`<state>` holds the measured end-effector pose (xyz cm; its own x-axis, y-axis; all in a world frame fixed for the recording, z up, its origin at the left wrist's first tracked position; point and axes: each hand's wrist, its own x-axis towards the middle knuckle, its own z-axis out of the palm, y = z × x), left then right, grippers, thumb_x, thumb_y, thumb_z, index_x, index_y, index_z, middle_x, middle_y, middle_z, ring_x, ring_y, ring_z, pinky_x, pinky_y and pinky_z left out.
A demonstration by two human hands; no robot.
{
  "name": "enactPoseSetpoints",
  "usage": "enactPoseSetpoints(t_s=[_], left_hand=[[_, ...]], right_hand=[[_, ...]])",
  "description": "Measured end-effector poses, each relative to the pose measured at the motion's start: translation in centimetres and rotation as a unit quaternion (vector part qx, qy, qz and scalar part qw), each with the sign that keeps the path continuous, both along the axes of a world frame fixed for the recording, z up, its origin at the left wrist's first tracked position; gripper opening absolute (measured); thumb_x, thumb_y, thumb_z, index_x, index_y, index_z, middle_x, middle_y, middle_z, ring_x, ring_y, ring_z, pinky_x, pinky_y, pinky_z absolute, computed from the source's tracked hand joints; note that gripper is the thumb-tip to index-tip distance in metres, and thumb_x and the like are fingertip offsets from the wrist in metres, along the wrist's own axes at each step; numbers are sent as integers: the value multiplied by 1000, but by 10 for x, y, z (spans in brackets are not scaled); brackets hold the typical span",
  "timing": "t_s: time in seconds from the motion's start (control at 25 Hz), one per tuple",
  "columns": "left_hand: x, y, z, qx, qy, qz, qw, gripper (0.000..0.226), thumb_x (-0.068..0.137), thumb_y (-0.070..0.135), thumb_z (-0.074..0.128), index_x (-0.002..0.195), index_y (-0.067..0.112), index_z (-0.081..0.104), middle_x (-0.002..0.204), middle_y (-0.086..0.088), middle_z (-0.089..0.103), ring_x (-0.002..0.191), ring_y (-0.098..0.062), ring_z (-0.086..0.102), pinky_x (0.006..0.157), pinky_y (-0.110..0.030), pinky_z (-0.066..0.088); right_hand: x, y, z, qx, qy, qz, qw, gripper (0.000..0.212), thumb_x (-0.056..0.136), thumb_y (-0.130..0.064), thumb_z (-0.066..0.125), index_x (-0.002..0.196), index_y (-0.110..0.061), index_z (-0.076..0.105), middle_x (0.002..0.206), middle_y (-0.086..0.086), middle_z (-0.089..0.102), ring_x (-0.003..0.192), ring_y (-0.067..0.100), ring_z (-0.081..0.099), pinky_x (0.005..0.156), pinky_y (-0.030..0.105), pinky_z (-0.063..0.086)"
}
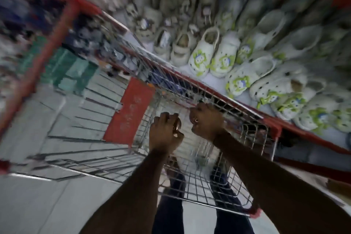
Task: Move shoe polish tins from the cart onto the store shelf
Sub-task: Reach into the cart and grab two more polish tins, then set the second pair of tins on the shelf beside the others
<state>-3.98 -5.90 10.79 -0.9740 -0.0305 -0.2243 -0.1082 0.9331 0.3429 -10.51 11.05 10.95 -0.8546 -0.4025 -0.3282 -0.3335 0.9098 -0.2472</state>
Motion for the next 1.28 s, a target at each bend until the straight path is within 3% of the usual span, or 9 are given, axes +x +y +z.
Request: enactPoseSetpoints(t_s=[0.16,0.32,0.44,0.64,0.8,0.88,1.04,1.12,1.28], left_hand=[[-45,-25,114,51,172,19,984,62,64,43,65,122,21,64,114,-11,64,103,-34,59,85,-44,53],[-115,-12,227,85,328,7,941,65,67,40,66,129,21,62,112,-11,63,104,-32,58,89,-45,52],[-166,34,294,110,407,-34,906,66,67,38,70,128,16,60,113,-10,65,105,-29,58,90,-41,49],[-212,154,343,181,331,-77,923,54,59,37,67,102,8,53,93,-14,64,91,-38,55,79,-46,49],[-236,248,334,139,211,-175,952,64,61,41,75,112,8,51,112,-20,63,98,-45,57,83,-48,53],[-247,287,319,131,190,-213,950,61,62,35,79,110,7,53,116,-22,57,96,-46,58,81,-49,54],[-272,339,306,119,224,-246,936,21,78,27,67,98,24,70,99,-12,60,94,-34,61,77,-41,54],[-281,351,309,125,241,-250,930,23,81,17,63,99,26,74,97,-10,67,92,-31,65,76,-38,56],[-290,364,308,77,262,-281,920,38,87,1,53,121,10,67,120,-22,65,107,-42,62,88,-47,54]], right_hand=[[-42,-6,122,-34,191,17,981,62,60,-58,72,111,-22,66,108,9,64,98,36,57,77,43,47],[-87,14,238,-98,331,-7,938,65,59,-54,68,116,-21,65,105,8,63,96,35,56,79,42,45],[-113,54,302,-122,388,-37,913,67,60,-52,68,119,-20,64,108,9,63,96,33,56,80,43,48],[-135,169,342,-117,363,-215,899,68,54,-42,69,119,-20,62,111,12,66,99,40,59,83,46,51],[-137,262,345,-92,261,-350,895,55,60,-31,83,103,-8,57,102,19,70,98,42,63,76,45,52],[-141,292,340,-73,238,-358,900,48,65,-34,84,98,-7,61,102,20,70,100,40,64,76,44,51],[-155,321,326,25,309,-305,900,20,76,-39,72,86,-21,72,96,13,69,97,37,63,81,46,46],[-162,329,323,91,343,-276,893,17,80,-38,66,90,-26,71,97,8,70,97,35,61,83,47,40],[-174,343,319,106,339,-263,897,20,85,-31,60,103,-29,68,112,1,71,108,32,58,87,47,35]])
